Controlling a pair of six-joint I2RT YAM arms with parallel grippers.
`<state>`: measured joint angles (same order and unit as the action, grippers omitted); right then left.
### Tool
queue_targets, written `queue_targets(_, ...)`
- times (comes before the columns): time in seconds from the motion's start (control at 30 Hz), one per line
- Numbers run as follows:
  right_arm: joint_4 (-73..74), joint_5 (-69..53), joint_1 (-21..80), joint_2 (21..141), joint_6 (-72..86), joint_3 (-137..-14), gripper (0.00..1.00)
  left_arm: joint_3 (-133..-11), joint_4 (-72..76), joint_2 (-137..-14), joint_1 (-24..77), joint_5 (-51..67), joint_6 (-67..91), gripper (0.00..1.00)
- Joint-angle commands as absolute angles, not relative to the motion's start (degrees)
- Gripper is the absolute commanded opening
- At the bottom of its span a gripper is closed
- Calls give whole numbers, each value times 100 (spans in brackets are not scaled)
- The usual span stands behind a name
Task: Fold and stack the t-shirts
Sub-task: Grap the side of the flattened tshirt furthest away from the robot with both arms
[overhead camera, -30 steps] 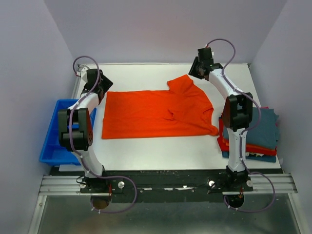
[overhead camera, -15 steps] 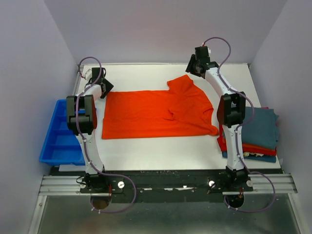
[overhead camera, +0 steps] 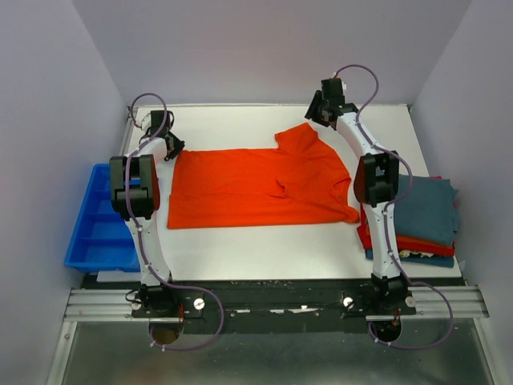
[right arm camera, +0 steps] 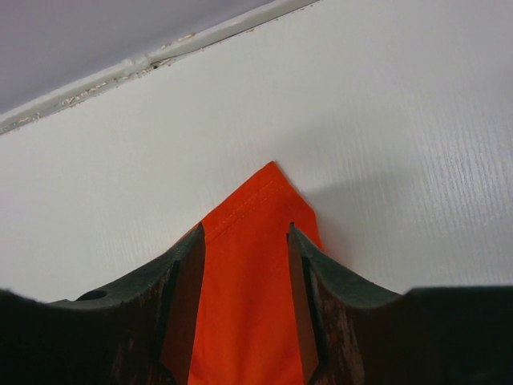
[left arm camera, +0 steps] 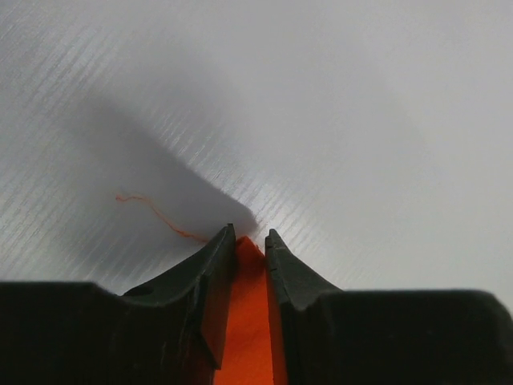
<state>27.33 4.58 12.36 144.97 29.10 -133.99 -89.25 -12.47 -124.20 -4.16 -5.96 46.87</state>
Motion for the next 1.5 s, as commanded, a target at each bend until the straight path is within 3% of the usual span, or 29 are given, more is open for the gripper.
queue_targets(0.0,2680,36,1064,14625,3260,-13386,54,-8903,-1415,-12516,-422,-282,4448,33)
queue_targets(0.07,2672,-245,1002,14660,3383,-13359,53,-8851,-1363,-12533,-422,-238,4412,26)
queue_targets(0.17,2689,-369,923,14678,3349,-13377,53,-8824,-1222,-12533,-431,-211,4324,0)
queue_targets(0.6,3208,-1028,633,14915,3682,-13351,52,-8420,-712,-12331,-492,0,4342,0)
queue_targets(0.93,3094,-1450,606,14889,3718,-13096,45,-8332,-624,-12252,-536,141,4377,0)
queue_targets(1.07,3068,-1503,606,14889,3657,-13104,34,-8315,-624,-12226,-554,141,4359,0)
queue_targets(1.33,3085,-1468,606,14722,3463,-13087,3,-8306,-747,-12129,-580,44,4263,0)
queue_targets(1.47,3067,-1459,606,14590,3375,-13017,1,-8279,-800,-12059,-598,-95,4219,0)
